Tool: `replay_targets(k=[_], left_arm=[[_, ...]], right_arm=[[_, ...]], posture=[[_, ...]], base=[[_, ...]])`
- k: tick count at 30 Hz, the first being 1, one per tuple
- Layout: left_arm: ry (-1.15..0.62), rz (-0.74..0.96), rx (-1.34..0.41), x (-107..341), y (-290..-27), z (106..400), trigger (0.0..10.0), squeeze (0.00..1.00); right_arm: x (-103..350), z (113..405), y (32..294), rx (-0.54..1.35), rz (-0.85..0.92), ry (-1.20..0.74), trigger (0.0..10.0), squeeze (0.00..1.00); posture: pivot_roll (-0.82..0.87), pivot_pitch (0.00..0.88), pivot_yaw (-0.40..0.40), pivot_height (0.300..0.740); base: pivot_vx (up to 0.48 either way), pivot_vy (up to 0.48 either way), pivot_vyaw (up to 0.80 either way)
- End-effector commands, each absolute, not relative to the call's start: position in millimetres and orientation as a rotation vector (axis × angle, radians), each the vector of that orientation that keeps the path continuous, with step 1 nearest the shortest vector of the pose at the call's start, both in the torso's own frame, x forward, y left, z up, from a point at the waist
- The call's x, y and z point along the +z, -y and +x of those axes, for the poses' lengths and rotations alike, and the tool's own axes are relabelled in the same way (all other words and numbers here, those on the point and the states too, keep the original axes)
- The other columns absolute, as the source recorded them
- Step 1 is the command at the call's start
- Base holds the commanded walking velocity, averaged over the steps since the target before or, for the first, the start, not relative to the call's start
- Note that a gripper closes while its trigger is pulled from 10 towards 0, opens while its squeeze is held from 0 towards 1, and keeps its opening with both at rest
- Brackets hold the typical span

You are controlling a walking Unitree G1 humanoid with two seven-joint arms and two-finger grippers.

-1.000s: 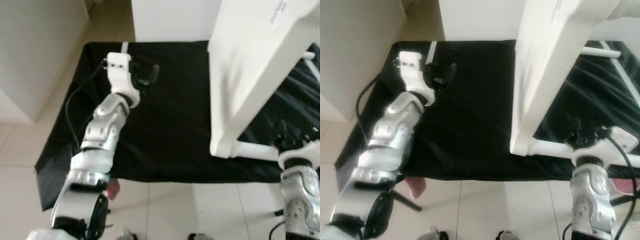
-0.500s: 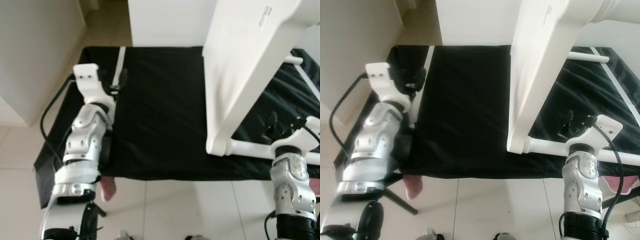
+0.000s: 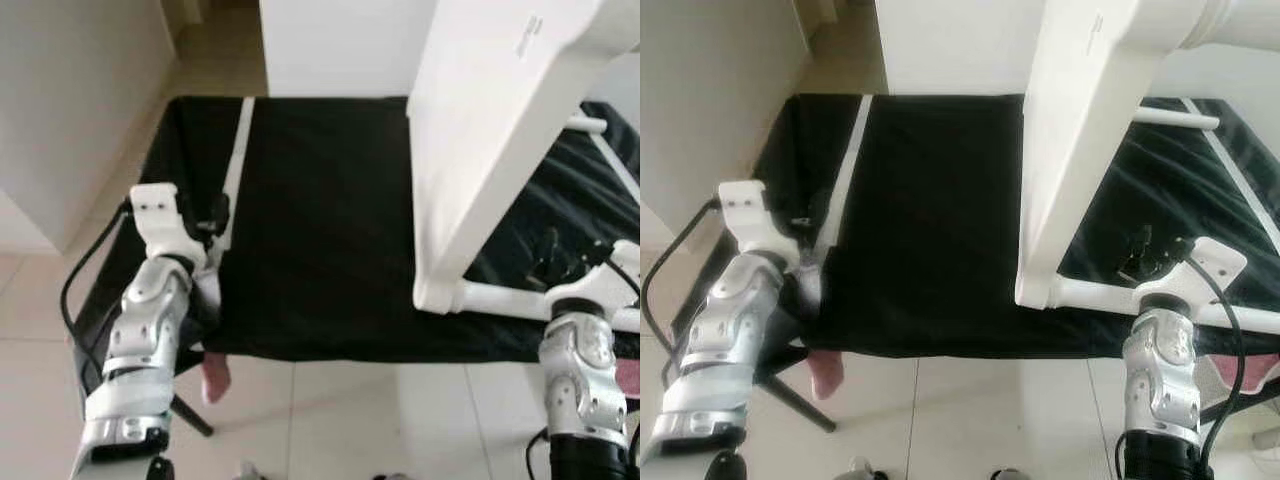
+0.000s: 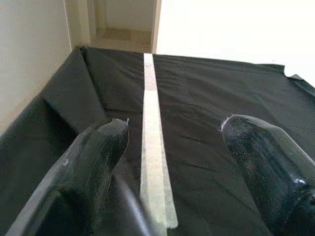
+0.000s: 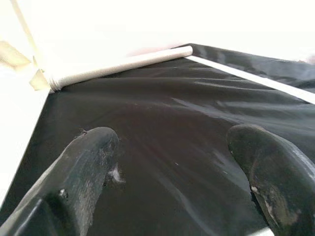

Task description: Building children table

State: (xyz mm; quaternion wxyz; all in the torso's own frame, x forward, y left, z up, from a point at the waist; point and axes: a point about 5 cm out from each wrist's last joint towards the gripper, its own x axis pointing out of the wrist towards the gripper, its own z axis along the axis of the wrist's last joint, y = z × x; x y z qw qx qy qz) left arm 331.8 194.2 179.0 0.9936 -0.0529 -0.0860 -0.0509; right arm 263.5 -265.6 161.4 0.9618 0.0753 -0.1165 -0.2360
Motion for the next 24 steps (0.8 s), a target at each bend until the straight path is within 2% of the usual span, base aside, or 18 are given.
replay_targets(k=[1,16,24], left_arm=[[0.205,-0.118,-0.085,180,-199,326,10.0,0.0],[0.238,-0.103,-0.132,170,-183,299,10.0,0.0],[0.255,0.032,-0.338,168,-155,279,10.0,0.0]], right_arm=[[162,259,264,-0.483,0.07,0.238,10.0,0.0],[157,248,237,-0.36,0.047,0.261,10.0,0.0],[141,249,216,-0.273,0.066,0.187,10.0,0.0]], posture=[[-0.06,0.036,0.016,0.74],[-0.04,0.056,0.017,0.74],[-0.02,0.078,0.004,0.74]], base=[[0.0,0.0,0.0],[0.0,0.0,0.0],[0.0,0.0,0.0]])
